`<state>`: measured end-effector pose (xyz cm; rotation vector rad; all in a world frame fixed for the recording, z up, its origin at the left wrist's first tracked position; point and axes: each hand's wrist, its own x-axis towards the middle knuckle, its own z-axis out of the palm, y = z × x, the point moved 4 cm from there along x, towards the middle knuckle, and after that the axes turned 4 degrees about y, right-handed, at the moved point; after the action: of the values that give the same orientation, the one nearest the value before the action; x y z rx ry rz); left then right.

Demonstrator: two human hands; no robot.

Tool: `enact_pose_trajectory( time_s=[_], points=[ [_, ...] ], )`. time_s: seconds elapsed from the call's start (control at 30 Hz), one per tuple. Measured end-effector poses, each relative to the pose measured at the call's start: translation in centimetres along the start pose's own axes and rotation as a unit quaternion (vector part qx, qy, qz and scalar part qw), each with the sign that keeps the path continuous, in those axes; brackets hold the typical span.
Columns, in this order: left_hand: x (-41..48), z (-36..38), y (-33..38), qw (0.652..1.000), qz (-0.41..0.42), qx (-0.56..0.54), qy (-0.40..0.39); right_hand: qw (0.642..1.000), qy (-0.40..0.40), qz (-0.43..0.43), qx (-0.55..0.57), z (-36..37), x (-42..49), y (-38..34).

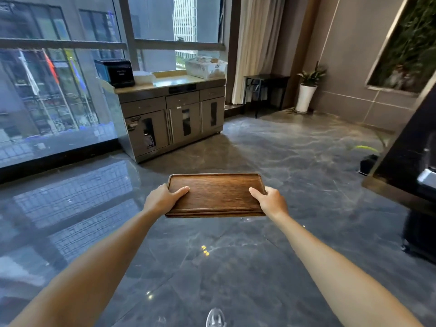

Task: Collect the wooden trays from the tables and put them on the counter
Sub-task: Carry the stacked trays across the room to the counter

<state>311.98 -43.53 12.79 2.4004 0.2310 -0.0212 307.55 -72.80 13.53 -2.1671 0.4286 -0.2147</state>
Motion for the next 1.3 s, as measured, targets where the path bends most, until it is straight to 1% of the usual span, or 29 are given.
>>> enact_pose_trajectory(
  time_s=[0.13,0.27,0.43,0.6,0.73,0.87,1.0,1.13,1.3],
  points=[
    [12.0,1.0,3.7,1.0,0.0,-0.003,0.021,1.0,-0.008,-0.014,0.012,2.6,12.1,-2.2],
    [24.1,0.9,8.1,0.999,-0.006,0.0,0.047,0.999,-0.015,-0.03,0.019,4.2,24.7,-6.3],
    [34.6,1.5,12.4,0.998,-0.007,0.0,0.063,0.999,-0.015,-0.048,0.022,5.5,36.4,-9.1],
    [45.7,4.3,15.0,0.997,-0.028,0.017,0.068,0.998,-0.032,-0.043,0.035,8.9,48.8,-9.3],
    [55.4,6.9,16.9,0.995,-0.042,0.01,0.085,0.995,-0.054,-0.068,0.042,11.9,60.3,-10.4],
    [66.3,7.4,20.7,0.993,-0.056,0.009,0.105,0.991,-0.077,-0.105,0.035,13.7,72.5,-13.8],
    [76.5,6.8,24.8,0.989,-0.062,0.014,0.137,0.988,-0.077,-0.126,0.042,15.4,83.8,-17.6],
    [85.2,7.4,26.4,0.988,-0.084,0.008,0.13,0.987,-0.099,-0.123,0.039,18.8,93.0,-19.2],
    [97.3,10.0,26.6,0.987,-0.101,0.006,0.127,0.986,-0.114,-0.122,0.022,24.5,105.0,-20.5]
  ],
)
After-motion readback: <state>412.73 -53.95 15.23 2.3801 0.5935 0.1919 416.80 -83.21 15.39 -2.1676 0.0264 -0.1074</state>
